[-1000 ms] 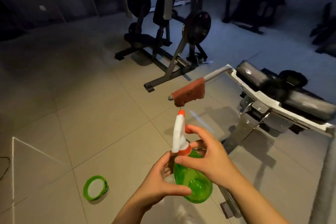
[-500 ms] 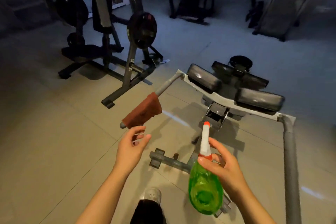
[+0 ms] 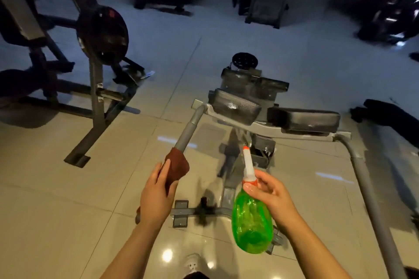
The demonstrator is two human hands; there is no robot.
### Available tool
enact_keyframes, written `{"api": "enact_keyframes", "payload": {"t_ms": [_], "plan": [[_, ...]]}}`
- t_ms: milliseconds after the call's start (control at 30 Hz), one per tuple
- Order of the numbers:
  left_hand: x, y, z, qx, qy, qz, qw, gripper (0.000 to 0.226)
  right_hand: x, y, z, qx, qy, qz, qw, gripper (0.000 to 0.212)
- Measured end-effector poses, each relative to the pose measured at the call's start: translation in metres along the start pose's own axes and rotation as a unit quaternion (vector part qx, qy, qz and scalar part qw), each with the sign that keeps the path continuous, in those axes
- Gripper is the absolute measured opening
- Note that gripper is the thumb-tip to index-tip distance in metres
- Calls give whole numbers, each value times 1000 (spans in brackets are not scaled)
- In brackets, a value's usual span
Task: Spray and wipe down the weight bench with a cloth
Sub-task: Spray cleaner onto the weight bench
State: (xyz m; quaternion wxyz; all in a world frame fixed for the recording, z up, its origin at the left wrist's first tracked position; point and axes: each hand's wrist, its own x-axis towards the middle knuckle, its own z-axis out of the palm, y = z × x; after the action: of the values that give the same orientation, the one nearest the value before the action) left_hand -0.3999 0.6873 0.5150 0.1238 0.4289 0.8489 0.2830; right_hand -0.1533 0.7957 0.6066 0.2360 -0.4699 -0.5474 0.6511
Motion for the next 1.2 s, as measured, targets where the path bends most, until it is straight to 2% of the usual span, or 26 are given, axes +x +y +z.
{"api": "enact_keyframes", "payload": {"t_ms": [200, 333, 500, 700, 800, 900, 1000, 1100, 1133, 1200], "plan": [[-3, -12, 8, -11, 24, 30, 999, 64, -14, 9, 2, 15, 33, 15, 999, 80], [-5, -17, 9, -51, 38, 15, 998, 62, -27, 21, 1, 21, 56, 25, 998, 84], [-12, -12, -10, -110, 107, -45, 987, 32, -36, 39, 0, 5, 43, 31, 999, 82], [-56, -6, -49, -156, 152, -125, 968, 28, -38, 58, 15, 38, -9, 58, 998, 80], [-74, 2, -65, -172, 170, -165, 956, 30, -37, 71, 17, 46, 15, 82, 996, 74], [-93, 13, -69, -183, 176, -171, 952, 32, -39, 85, 10, 53, 25, 106, 993, 68], [-101, 35, -66, -204, 166, -156, 952, 33, -44, 90, -7, 71, 42, 111, 990, 48], [-99, 49, -52, -178, 134, -133, 966, 29, -50, 93, -27, 67, 52, 119, 989, 35], [-97, 51, -46, -176, 117, -128, 969, 28, -54, 92, -33, 66, 54, 119, 989, 33], [-94, 56, -33, -178, 82, -119, 973, 26, -59, 89, -44, 60, 58, 107, 991, 44]]}}
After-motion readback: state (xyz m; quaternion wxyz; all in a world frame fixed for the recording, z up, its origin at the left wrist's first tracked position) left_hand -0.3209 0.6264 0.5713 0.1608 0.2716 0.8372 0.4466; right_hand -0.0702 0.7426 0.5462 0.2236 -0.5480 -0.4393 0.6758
